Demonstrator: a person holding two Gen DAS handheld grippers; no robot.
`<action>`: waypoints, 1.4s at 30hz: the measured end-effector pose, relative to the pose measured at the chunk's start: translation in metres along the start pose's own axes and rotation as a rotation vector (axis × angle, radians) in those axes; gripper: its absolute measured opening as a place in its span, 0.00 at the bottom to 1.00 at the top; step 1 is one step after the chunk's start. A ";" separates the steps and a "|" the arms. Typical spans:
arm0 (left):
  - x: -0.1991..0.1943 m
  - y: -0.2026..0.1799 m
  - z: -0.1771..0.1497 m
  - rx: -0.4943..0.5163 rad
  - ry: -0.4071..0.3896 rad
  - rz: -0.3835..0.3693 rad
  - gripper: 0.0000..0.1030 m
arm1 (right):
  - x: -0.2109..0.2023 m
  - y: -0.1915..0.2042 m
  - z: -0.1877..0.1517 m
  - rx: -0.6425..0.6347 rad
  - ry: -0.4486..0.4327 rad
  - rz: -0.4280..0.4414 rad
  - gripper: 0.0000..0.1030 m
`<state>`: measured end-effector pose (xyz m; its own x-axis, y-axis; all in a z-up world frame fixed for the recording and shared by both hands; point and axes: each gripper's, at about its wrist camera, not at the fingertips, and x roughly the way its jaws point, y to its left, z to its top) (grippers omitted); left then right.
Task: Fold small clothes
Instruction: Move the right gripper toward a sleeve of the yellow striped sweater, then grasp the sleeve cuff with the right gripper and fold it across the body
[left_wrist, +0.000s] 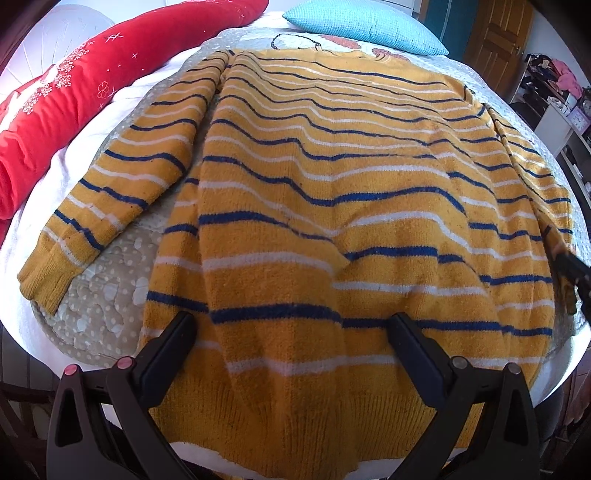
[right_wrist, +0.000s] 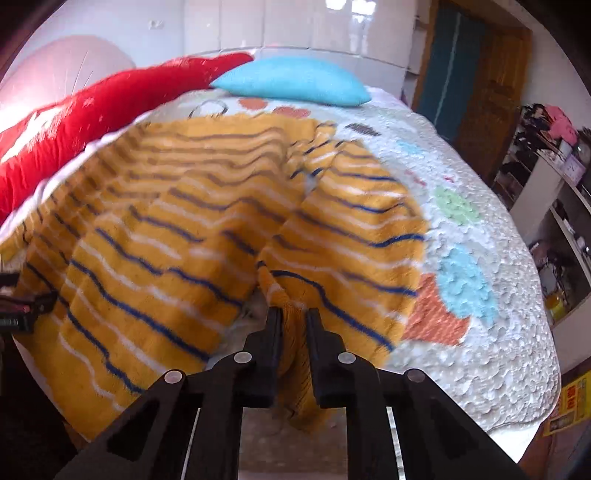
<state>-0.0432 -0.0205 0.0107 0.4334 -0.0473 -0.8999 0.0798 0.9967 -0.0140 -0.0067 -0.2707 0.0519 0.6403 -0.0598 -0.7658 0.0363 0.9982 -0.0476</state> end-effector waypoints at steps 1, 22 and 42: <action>-0.003 0.002 0.001 -0.003 -0.004 -0.013 1.00 | -0.003 -0.016 0.009 0.031 -0.012 -0.041 0.13; -0.028 0.081 0.004 -0.182 -0.077 -0.023 1.00 | 0.029 -0.102 0.071 0.206 0.002 0.058 0.36; -0.021 0.096 -0.007 -0.202 -0.094 -0.178 1.00 | 0.062 -0.088 0.078 0.390 0.028 0.169 0.59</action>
<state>-0.0508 0.0762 0.0254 0.5108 -0.2191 -0.8313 -0.0142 0.9647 -0.2630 0.0894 -0.3620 0.0585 0.6416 0.1102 -0.7591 0.2231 0.9201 0.3221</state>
